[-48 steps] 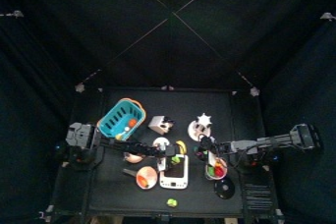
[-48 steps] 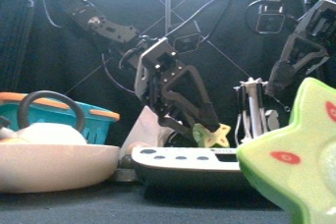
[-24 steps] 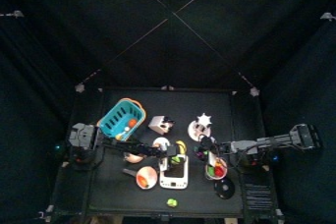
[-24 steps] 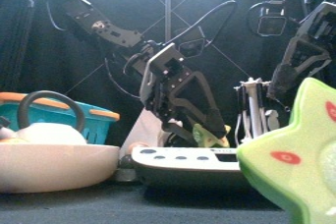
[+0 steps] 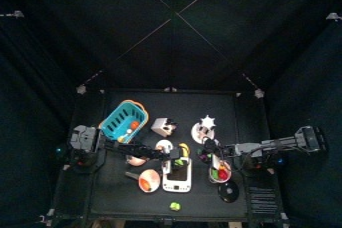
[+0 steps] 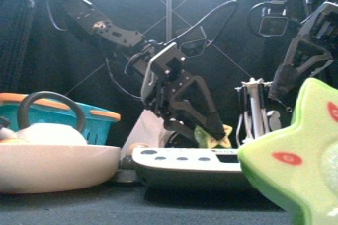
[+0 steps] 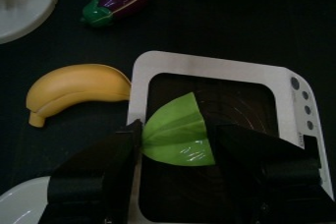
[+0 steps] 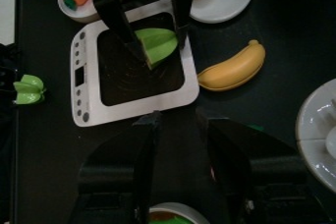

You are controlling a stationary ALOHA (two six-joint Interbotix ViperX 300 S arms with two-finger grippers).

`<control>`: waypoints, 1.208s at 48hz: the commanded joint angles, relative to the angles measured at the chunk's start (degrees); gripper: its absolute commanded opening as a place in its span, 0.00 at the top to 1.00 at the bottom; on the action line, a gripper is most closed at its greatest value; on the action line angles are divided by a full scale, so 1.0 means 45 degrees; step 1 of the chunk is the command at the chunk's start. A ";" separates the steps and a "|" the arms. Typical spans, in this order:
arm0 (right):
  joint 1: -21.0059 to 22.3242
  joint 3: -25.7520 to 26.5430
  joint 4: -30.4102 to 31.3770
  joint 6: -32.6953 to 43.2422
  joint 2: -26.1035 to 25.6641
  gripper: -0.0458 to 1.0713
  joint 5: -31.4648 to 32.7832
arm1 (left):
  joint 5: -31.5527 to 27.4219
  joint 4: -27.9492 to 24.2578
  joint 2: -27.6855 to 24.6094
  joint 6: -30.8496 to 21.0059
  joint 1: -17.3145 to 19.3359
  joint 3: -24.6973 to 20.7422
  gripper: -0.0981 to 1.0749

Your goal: Place starfruit half on stove onto table to the left

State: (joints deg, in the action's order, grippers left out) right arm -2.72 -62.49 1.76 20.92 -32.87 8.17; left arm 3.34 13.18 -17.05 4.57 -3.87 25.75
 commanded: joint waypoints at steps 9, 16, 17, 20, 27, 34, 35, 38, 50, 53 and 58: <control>0.0020 0.0098 -0.0020 0.0039 -0.0059 0.29 -0.0098 | -0.0117 0.0039 0.0469 0.0039 0.0059 -0.0215 0.21; 0.0020 0.0098 -0.0020 0.0039 -0.0059 0.29 -0.0098 | -0.0293 0.0039 0.0918 0.0039 0.0059 0.0000 0.21; 0.0020 0.0098 -0.0020 0.0039 -0.0059 0.29 -0.0098 | -0.0312 0.0020 0.0957 0.0039 0.0059 0.0039 0.21; 0.0020 0.0078 -0.0020 0.0039 -0.0059 0.29 -0.0098 | -0.0371 0.0000 0.1133 0.0098 0.0039 0.0176 0.21; 0.0020 0.0059 -0.0020 0.0039 -0.0059 0.29 -0.0098 | -0.1016 -0.0605 0.1973 0.0137 0.0039 0.0957 0.21; 0.0020 0.0059 -0.0020 0.0039 -0.0039 0.29 -0.0098 | -0.1660 -0.1270 0.3008 0.0039 0.0020 0.1953 0.21; 0.0020 0.0059 -0.0020 0.0039 -0.0039 0.29 -0.0098 | -0.1660 -0.1270 0.3203 0.0039 -0.0020 0.2148 0.21; 0.0020 0.0059 -0.0020 0.0039 0.0000 0.29 -0.0117 | -0.1660 -0.1270 0.3594 0.0039 -0.0020 0.2480 0.21; 0.0020 0.0059 -0.0020 0.0078 0.0176 0.29 -0.0234 | -0.1777 -0.1270 0.4023 0.0039 0.0098 0.3672 0.21; 0.0020 0.0078 -0.0020 0.0137 0.0215 0.29 -0.0234 | -0.1777 -0.1250 0.3965 0.0020 0.0137 0.3848 0.21; 0.0020 0.0059 -0.0020 0.0137 0.0234 0.29 -0.0234 | -0.1777 -0.1074 0.3906 -0.0020 0.0195 0.3945 0.20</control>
State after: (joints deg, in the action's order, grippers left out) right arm -2.72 -62.75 1.76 21.45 -31.55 7.65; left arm -4.83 7.65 0.09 4.66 -3.43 44.03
